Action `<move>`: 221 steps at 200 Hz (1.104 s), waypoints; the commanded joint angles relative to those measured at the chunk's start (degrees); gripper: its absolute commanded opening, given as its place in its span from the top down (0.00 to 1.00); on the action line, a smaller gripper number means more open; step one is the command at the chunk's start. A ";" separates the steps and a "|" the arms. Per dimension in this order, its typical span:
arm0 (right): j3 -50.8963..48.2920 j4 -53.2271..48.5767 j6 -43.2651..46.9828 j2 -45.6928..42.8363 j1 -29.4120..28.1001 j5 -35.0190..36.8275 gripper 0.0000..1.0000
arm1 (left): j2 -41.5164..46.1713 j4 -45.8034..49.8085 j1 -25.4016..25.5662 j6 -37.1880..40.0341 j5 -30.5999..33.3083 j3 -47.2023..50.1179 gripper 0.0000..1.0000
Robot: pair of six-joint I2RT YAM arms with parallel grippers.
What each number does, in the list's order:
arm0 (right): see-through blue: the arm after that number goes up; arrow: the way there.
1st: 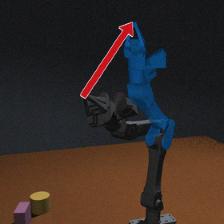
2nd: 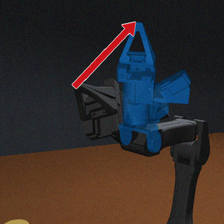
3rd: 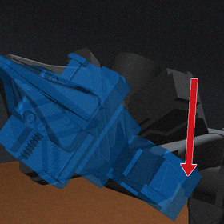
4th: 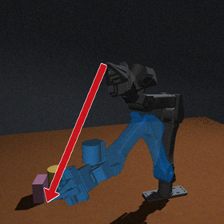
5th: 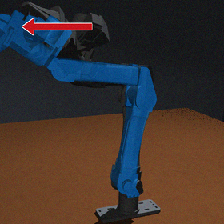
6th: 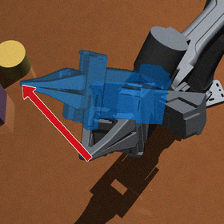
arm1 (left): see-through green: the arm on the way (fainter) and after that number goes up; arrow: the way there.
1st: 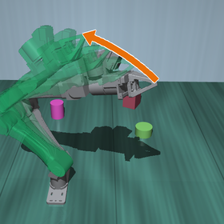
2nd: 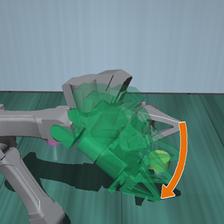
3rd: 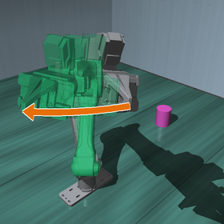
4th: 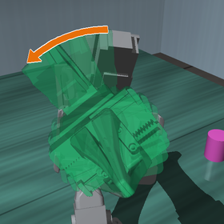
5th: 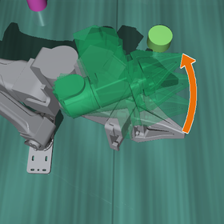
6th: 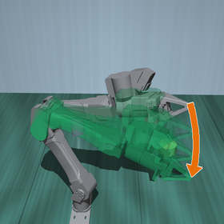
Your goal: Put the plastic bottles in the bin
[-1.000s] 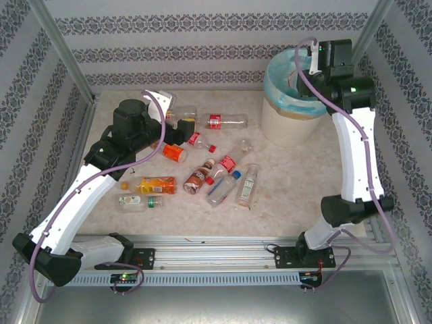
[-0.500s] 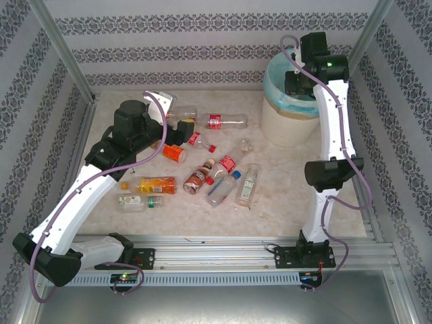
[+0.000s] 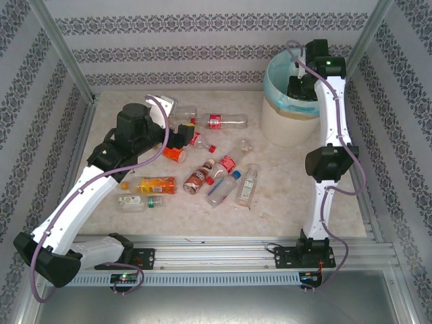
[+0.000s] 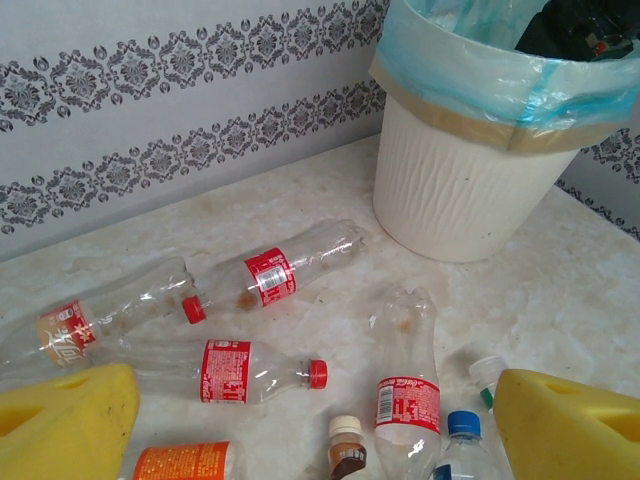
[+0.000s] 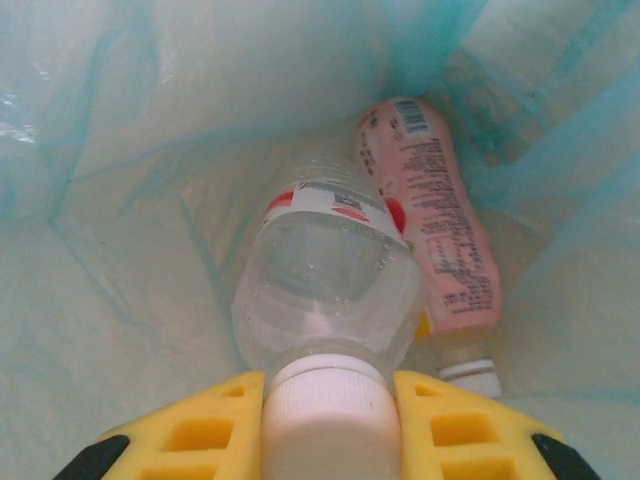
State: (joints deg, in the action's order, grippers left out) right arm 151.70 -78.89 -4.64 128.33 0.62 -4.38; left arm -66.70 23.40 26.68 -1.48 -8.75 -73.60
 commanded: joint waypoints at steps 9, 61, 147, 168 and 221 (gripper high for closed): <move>0.88 1.08 0.07 2.54 0.17 -0.91 0.65 | 1.48 -2.70 0.75 -0.28 0.31 0.48 0.08; 1.93 4.34 -2.15 -1.21 0.17 -3.88 0.45 | 1.90 -3.03 0.67 -0.55 1.04 0.67 0.08; 0.50 11.85 -5.40 -16.26 -1.06 -5.27 0.36 | 1.86 -1.93 0.75 2.04 2.12 0.74 0.07; -4.40 13.35 -4.94 -20.97 -3.29 -5.06 0.36 | -0.19 2.74 0.70 4.93 2.06 -0.80 0.07; -41.65 36.09 1.25 -44.47 -15.10 -6.08 0.38 | -9.01 20.99 1.18 11.47 -1.57 -4.99 0.09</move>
State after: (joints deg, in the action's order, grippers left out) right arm 125.84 -56.47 -7.31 92.90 -9.80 -9.23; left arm -72.71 33.06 26.87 5.08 -8.40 -77.32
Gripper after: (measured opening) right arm 0.624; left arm 0.916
